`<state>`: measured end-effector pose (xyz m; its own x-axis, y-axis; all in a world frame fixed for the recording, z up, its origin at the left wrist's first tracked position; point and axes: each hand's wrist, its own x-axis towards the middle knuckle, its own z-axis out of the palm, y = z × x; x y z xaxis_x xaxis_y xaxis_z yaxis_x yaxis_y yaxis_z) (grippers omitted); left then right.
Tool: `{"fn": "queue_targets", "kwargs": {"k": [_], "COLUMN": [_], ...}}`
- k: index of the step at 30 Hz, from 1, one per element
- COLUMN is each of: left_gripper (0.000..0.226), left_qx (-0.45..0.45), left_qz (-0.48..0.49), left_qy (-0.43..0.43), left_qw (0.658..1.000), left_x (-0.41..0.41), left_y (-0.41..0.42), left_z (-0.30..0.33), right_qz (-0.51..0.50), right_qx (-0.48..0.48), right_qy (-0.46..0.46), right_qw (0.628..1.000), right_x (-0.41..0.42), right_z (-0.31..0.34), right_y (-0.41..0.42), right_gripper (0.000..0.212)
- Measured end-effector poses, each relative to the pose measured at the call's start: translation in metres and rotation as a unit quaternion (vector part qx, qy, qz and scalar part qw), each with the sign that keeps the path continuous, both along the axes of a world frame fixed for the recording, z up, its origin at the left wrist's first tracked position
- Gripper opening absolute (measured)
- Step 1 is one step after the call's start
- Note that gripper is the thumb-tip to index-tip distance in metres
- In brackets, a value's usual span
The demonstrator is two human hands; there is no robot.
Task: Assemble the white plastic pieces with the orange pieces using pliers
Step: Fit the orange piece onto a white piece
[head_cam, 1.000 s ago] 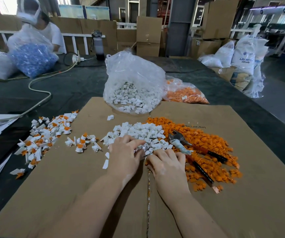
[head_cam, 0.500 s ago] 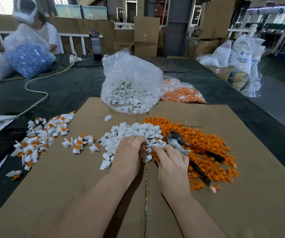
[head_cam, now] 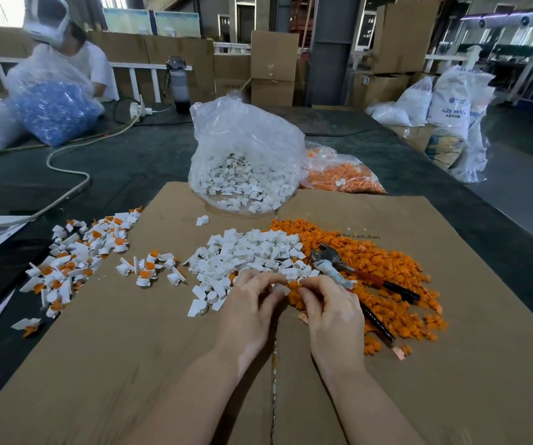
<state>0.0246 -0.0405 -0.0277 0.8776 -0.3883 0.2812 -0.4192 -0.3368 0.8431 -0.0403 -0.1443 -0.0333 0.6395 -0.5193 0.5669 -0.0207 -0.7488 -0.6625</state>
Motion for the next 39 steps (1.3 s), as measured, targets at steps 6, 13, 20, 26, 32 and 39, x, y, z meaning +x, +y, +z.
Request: {"fn": "queue_targets", "kwargs": {"k": [6, 13, 20, 26, 32, 39], "left_gripper": [0.025, 0.015, 0.016, 0.016, 0.017, 0.037], "left_qx": [-0.045, -0.119, -0.026, 0.036, 0.090, -0.018], "left_qz": [0.025, -0.002, 0.060, 0.063, 0.036, 0.014], "left_qy": [0.020, 0.118, 0.028, -0.032, -0.039, 0.026], "left_qw": [0.998, 0.986, 0.997, 0.997, 0.994, 0.999], "left_x": [-0.001, 0.000, 0.001, 0.001, 0.000, -0.001], "left_y": [0.003, 0.004, 0.002, 0.000, 0.000, 0.003], "left_z": [0.001, 0.003, -0.001, -0.004, -0.006, -0.002], "right_qz": [0.000, 0.011, -0.003, -0.001, 0.002, -0.006], "right_qx": [-0.004, -0.026, -0.018, -0.012, -0.006, -0.017], "right_qy": [-0.011, 0.002, 0.008, 0.021, 0.025, 0.017], "right_qw": [1.000, 1.000, 1.000, 1.000, 1.000, 1.000], "right_x": [0.000, -0.001, -0.002, -0.002, -0.002, -0.003], "right_z": [-0.002, -0.002, 0.000, 0.000, 0.001, 0.001], "right_y": [0.001, 0.001, 0.000, 0.000, 0.000, 0.001], "right_gripper": [0.008, 0.010, 0.012, 0.012, 0.012, 0.012]}}
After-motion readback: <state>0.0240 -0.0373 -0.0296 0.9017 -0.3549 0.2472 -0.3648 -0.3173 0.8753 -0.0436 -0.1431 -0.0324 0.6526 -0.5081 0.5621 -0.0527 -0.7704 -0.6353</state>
